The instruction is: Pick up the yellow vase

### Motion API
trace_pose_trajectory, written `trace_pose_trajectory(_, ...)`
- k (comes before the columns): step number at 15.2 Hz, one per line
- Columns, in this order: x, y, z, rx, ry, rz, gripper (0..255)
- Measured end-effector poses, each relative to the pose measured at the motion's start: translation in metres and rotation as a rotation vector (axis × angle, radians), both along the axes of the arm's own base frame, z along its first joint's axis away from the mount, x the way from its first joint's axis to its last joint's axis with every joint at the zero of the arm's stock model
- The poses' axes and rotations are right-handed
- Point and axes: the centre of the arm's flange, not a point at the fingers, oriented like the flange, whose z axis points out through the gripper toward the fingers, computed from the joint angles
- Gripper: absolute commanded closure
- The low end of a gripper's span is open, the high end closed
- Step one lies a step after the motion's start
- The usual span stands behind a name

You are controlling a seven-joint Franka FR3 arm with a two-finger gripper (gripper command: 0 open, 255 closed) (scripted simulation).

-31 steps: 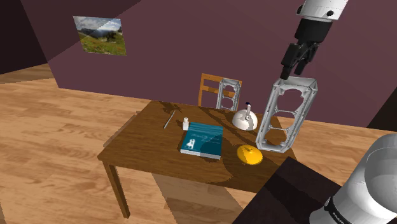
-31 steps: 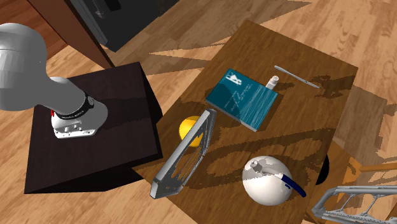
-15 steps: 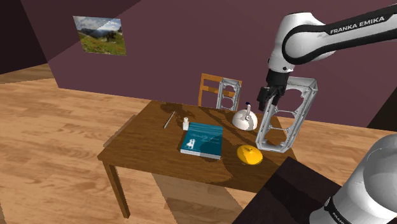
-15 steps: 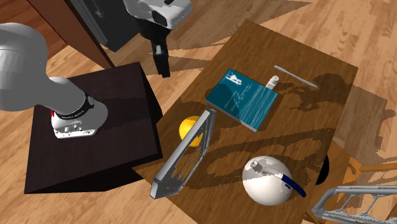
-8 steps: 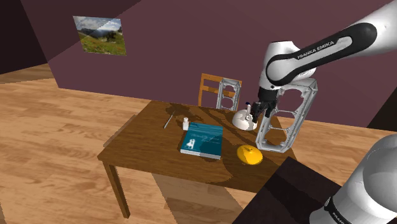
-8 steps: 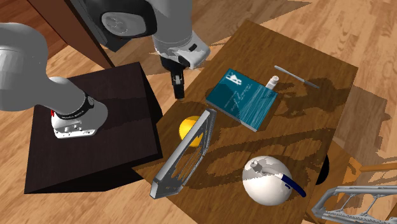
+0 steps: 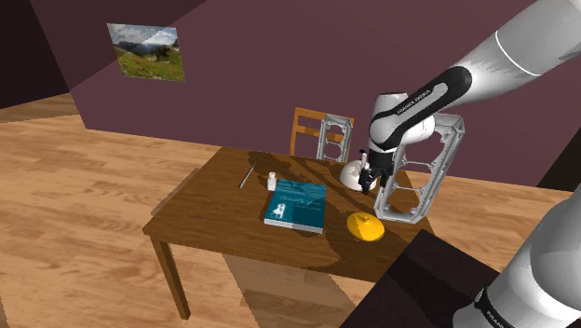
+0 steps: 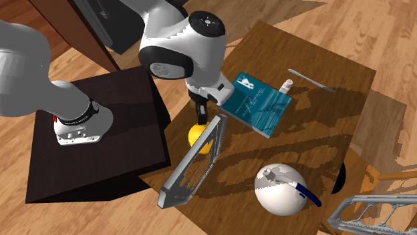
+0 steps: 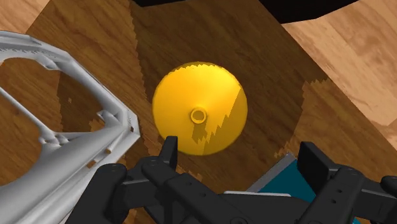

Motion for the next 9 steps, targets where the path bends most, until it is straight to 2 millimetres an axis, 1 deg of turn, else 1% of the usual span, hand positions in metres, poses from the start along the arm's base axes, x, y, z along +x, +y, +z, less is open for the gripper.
trace_pose_trajectory(2, 0.01, -0.007, -0.025, 0.002, 0.012, -0.006, 0)
trace_pose_trajectory(3, 0.012, -0.012, -0.042, 0.002, 0.019, -0.009, 0)
trace_pose_trajectory(5, 0.014, -0.018, -0.066, 0.004, 0.032, -0.016, 0)
trace_pose_trajectory(6, 0.02, -0.025, -0.074, 0.005, 0.039, -0.019, 0)
trace_pose_trajectory(7, 0.024, -0.028, -0.088, 0.006, 0.045, -0.022, 0)
trace_pose_trajectory(9, 0.027, -0.035, -0.112, 0.007, 0.056, -0.027, 0)
